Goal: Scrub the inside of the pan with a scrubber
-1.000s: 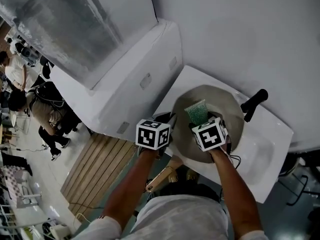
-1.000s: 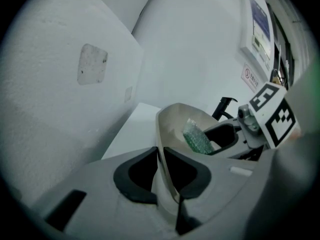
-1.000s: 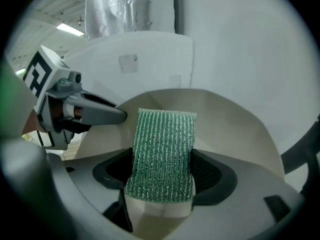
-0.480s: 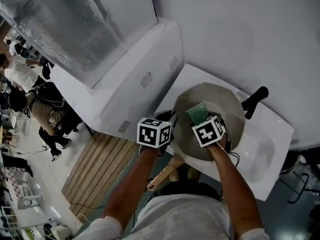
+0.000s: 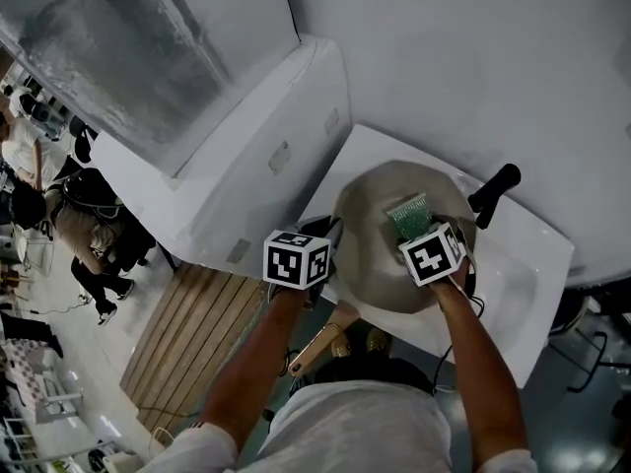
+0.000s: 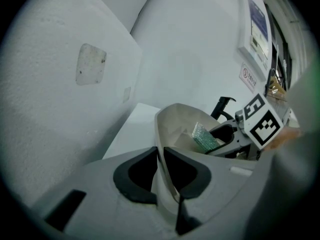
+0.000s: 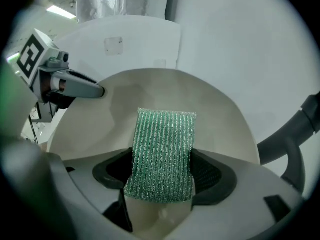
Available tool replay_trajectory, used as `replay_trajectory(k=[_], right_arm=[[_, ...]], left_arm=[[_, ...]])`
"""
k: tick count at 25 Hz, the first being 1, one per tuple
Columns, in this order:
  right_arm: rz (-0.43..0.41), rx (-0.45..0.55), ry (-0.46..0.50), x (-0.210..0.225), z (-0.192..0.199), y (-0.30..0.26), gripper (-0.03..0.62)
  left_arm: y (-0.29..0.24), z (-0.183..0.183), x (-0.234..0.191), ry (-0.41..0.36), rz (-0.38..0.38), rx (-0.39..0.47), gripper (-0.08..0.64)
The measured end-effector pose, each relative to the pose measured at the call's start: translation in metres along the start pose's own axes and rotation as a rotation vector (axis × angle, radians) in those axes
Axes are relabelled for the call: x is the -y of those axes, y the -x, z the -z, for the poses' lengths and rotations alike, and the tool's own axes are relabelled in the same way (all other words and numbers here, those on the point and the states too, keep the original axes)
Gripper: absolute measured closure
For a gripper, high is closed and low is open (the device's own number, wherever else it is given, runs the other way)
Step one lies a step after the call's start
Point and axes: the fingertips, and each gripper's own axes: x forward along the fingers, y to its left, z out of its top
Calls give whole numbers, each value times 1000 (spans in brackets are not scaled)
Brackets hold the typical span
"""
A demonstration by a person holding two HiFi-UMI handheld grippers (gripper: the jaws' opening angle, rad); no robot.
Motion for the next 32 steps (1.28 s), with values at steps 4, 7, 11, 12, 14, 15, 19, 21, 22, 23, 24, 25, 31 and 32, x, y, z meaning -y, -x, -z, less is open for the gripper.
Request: replay_trajectory(k=[4,7,11,12,14,15,19,21,22,23,24,25,31,32], right_arm=[[-42,34,28,-25,-5,17,241],[-96,45,34,-54,-6,22,241],[-160,39,41,-87,-5,16,241],[-170,33,48,-93,-5,13,241],[-175,19,60,-98,-2,9,241],[-170,9,62,-96,1,6,241],[-128,-24,46,-75,15,2,241],[-105,-32,34,-62,21,3,241],[-93,-35,30,-56,23,5,241],[-80,-37,28,-49,26,7,241],[-68,-38,27,-43,27,9,241],[-56,-37,29,-37,28,12,241],[-14,-25,56,-25,27,23,241],[-15,-24,66,-28,27,25,241]], left_arm=[[0,0,0,-3,1,-2,508],[0,0,0,-1,2,-2,508],[0,0,1,2,4,0,508],[0,0,1,3,4,1,508],[0,0,1,3,4,-1,508],[0,0,1,3,4,-1,508],[0,0,1,-1,6,0,508],[0,0,0,-2,7,1,508],[0,1,0,-2,8,1,508],[0,1,0,-3,8,0,508],[-1,1,0,-4,8,-2,508],[-1,1,0,-5,9,-3,508],[-2,2,0,-12,9,-6,508],[-2,2,-1,-12,8,-6,508]])
